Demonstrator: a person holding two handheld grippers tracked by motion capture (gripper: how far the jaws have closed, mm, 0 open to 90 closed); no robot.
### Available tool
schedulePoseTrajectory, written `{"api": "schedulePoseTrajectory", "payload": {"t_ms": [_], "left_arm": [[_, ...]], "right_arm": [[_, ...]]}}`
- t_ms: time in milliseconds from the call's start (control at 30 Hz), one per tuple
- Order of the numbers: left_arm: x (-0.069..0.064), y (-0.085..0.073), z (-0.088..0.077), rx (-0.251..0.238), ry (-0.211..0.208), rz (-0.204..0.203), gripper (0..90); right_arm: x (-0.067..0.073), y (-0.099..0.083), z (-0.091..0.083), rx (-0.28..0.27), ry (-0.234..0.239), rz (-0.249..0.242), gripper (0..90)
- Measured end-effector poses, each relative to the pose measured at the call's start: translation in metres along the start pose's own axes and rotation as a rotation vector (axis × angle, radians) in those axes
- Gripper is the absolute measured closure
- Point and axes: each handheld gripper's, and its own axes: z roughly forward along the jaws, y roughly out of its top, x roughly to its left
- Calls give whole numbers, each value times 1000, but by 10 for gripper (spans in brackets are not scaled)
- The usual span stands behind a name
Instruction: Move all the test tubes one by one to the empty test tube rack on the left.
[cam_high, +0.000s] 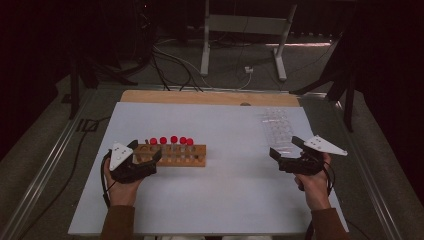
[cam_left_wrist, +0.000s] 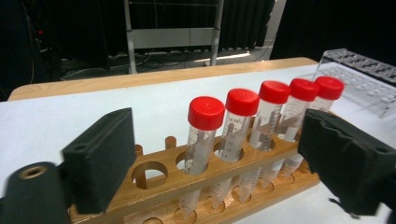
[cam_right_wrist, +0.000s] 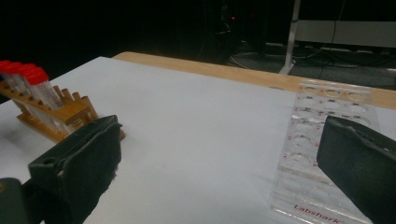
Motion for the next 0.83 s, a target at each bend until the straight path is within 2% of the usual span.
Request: {"api": "schedulePoseTrajectory", "payload": {"t_ms": [200,433,667,833], "left_arm": [[3,3,-15,-5,-14,0,9],[7,0,-31,-32,-16,4,6],[11,-5,-35,-37,-14,-2,6],[13,-8,-35,-36,-4,-8,6]], "right_arm": [[3,-7,-5,-25,6,-20,0],[2,-18,-11,-44,-2,-33,0],[0,-23,-22,-89,-18,-28,0],[-4,-26,-25,-94,-36,-24,0]]}}
